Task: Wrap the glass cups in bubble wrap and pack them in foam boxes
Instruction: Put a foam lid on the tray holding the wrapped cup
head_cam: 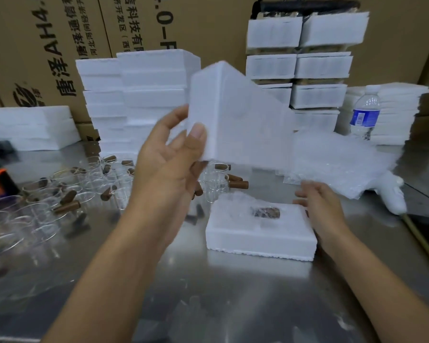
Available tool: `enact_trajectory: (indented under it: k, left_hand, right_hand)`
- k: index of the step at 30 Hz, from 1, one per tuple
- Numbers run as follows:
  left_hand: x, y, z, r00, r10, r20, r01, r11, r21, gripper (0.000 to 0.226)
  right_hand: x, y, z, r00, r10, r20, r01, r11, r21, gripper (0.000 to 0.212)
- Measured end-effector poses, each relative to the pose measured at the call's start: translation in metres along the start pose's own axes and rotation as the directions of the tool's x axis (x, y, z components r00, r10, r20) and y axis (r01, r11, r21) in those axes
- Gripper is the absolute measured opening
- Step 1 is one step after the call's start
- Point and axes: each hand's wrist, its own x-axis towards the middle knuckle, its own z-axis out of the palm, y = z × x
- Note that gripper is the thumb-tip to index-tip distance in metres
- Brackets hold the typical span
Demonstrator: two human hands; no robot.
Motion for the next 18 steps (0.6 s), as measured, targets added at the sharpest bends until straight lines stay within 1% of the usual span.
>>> enact_trajectory:
  k: [1,3,5,7,9,10,11,12,13,14,15,16,18]
  left_hand:
    - [0.003,-0.008,0.001,0.996,-0.091,-0.016,0.089,0.989,-0.119,0.040]
    - [0.005,-0.023,0.001,0.968,-0.251,-0.013,0.238,0.929,-0.282,0.046]
    - [0.006,-0.039,-0.004,0.922,-0.386,0.030,0.360,0.826,-0.434,0.044]
    - [0.006,-0.052,-0.009,0.875,-0.478,0.074,0.442,0.730,-0.521,0.041]
    - [0.007,-0.062,-0.013,0.853,-0.517,0.071,0.472,0.706,-0.527,0.048]
    - [0.007,-0.066,-0.014,0.857,-0.513,0.047,0.463,0.726,-0.509,0.053]
    - [0.007,-0.071,-0.016,0.873,-0.488,-0.005,0.431,0.775,-0.462,0.057]
    - [0.007,-0.076,-0.017,0.895,-0.438,-0.089,0.382,0.852,-0.357,0.054]
    - [0.007,-0.080,-0.019,0.910,-0.368,-0.192,0.336,0.925,-0.180,0.045]
    - [0.007,-0.083,-0.020,0.921,-0.282,-0.268,0.298,0.954,0.020,0.036]
    - [0.006,-0.086,-0.021,0.932,-0.203,-0.300,0.261,0.950,0.169,0.032]
    - [0.006,-0.088,-0.023,0.938,-0.157,-0.310,0.236,0.943,0.235,0.033]
    - [0.005,-0.091,-0.026,0.930,-0.144,-0.337,0.235,0.941,0.245,0.038]
  right_hand:
    - [0.001,-0.004,-0.002,1.000,-0.003,-0.027,0.005,0.997,0.074,0.016]
    - [0.002,-0.010,-0.007,0.999,0.011,-0.039,-0.001,0.966,0.259,0.023]
    - [0.004,-0.013,-0.014,0.999,0.019,0.043,-0.036,0.903,0.429,0.030]
    - [0.002,-0.016,-0.018,0.990,0.007,0.143,-0.079,0.863,0.499,0.033]
    - [0.000,-0.017,-0.018,0.982,0.009,0.190,-0.105,0.860,0.499,0.026]
    - [-0.002,-0.018,-0.017,0.980,0.016,0.197,-0.113,0.864,0.491,0.023]
    - [-0.003,-0.018,-0.016,0.979,0.021,0.203,-0.118,0.870,0.479,0.021]
    - [-0.004,-0.018,-0.016,0.977,0.020,0.212,-0.118,0.880,0.460,0.023]
    - [-0.004,-0.017,-0.015,0.976,0.014,0.218,-0.110,0.895,0.433,0.026]
    - [-0.005,-0.017,-0.014,0.976,0.007,0.216,-0.095,0.912,0.400,0.027]
    - [-0.005,-0.016,-0.012,0.980,0.001,0.201,-0.075,0.928,0.365,0.026]
    - [-0.005,-0.014,-0.011,0.983,-0.006,0.182,-0.055,0.944,0.326,0.025]
    - [-0.005,-0.011,-0.008,0.987,-0.037,0.155,-0.002,0.971,0.240,0.030]
